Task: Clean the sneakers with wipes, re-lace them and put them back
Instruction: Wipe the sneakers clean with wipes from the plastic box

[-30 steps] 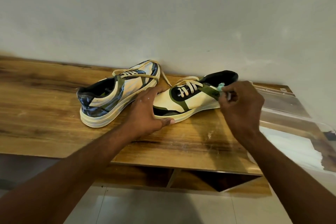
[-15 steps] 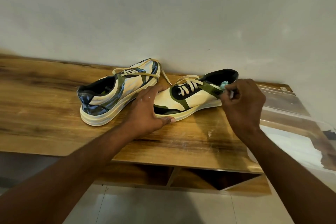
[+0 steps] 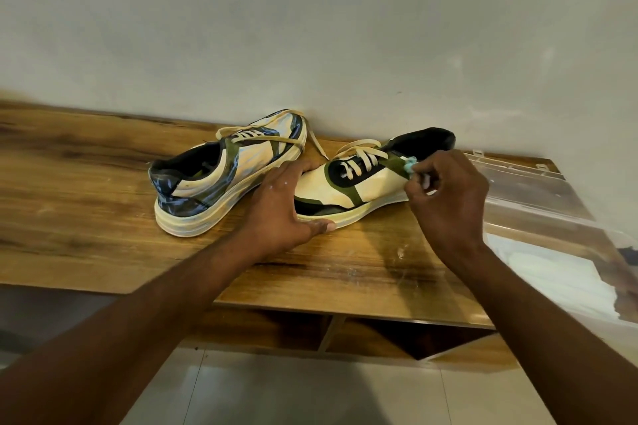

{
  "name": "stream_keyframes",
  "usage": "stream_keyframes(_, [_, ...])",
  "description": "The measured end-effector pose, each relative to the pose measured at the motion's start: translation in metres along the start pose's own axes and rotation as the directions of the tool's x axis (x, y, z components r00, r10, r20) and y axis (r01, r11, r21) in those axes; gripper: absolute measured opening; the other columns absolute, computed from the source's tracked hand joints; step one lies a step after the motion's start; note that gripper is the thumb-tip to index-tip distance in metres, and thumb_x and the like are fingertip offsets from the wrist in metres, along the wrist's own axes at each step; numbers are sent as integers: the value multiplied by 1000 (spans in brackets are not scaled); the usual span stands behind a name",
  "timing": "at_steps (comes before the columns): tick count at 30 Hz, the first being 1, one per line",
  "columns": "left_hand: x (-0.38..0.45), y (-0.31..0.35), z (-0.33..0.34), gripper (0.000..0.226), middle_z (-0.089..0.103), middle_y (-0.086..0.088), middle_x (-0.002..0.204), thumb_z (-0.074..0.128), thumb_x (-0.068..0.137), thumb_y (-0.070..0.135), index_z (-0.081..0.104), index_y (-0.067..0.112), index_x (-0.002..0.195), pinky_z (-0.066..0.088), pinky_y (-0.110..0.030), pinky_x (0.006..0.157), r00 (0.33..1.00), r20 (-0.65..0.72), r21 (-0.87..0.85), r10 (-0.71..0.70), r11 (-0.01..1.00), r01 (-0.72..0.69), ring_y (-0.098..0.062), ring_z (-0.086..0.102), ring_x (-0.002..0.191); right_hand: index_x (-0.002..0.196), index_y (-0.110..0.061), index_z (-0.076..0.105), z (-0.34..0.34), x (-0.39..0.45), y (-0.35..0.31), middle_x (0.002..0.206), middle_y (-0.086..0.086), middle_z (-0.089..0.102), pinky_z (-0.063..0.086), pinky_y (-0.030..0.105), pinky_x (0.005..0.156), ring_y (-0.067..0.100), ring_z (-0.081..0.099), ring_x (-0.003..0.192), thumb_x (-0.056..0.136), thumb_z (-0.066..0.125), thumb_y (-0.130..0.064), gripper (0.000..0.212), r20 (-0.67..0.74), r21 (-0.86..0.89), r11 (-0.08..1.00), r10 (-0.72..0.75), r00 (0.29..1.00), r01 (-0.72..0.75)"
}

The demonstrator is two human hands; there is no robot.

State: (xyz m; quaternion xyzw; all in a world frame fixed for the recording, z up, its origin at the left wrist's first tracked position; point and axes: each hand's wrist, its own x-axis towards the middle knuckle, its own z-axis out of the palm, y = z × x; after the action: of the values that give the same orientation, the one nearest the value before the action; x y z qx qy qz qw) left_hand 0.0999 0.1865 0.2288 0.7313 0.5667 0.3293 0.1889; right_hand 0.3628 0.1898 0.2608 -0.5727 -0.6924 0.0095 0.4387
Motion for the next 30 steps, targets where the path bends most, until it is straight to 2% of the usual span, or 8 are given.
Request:
stream_keyframes(3, [-1,0,2,100,54,10,144,97,62,50,49,30,147,42,-36,112,1000,-4,2,0,1000,0,-14,47,134,94,-14,67,10,-13,-17,99,0,64,44,7,75,10,56,88,83,77,1,21,71,-20,999,-25,997,26])
stream_keyframes(4, [-1,0,2,100,54,10,144,98,62,50,49,30,147,43,-36,112,1000,-7,4,2,1000,-2,-14,48,133,95,-14,67,16,-20,-25,100,-1,63,43,6,75,8,55,89,84,77,0,20,116,-18,998,-51,992,53])
stream_keyframes(8, [-2,-1,2,100,54,10,143,97,62,50,48,30,146,44,-37,110,1000,-6,2,8,1000,-8,-14,49,132,94,-13,66,25,-31,-40,97,1,62,49,22,68,11,54,85,84,76,-1,19,234,0,978,-202,951,207])
stream_keyframes(14, [-2,1,2,99,53,10,144,97,63,49,48,30,147,40,-33,110,1000,-1,7,8,1000,-8,-13,46,133,94,-13,69,4,-6,-11,96,0,67,59,37,72,12,61,85,84,78,-3,17,11,32,999,8,1000,-8])
stream_keyframes(22, [-1,-5,6,98,55,6,141,91,64,56,47,27,147,49,-42,105,999,-4,-13,37,999,-38,-17,52,129,99,-9,71,33,-41,-56,99,3,68,56,27,72,13,62,88,83,78,1,20,196,119,972,-221,955,201])
stream_keyframes(26, [0,-9,5,97,55,6,141,89,62,48,46,28,147,50,-43,106,999,8,-8,37,999,-37,-17,50,130,111,-8,74,34,-44,-58,108,5,72,56,22,83,12,66,96,84,79,0,29,229,139,964,-255,939,228])
stream_keyframes(28, [1,-10,5,96,55,6,141,91,63,42,46,28,147,48,-40,105,999,10,-12,41,999,-41,-16,50,130,114,-8,75,34,-44,-56,110,6,73,58,25,88,14,68,100,84,80,0,31,236,165,954,-285,929,251])
stream_keyframes(30, [1,-10,5,95,54,6,142,90,64,33,46,29,148,46,-36,106,999,19,-17,46,999,-46,-16,49,132,115,-8,76,36,-45,-57,114,7,74,58,30,93,16,67,106,86,78,0,30,286,191,928,-365,886,321])
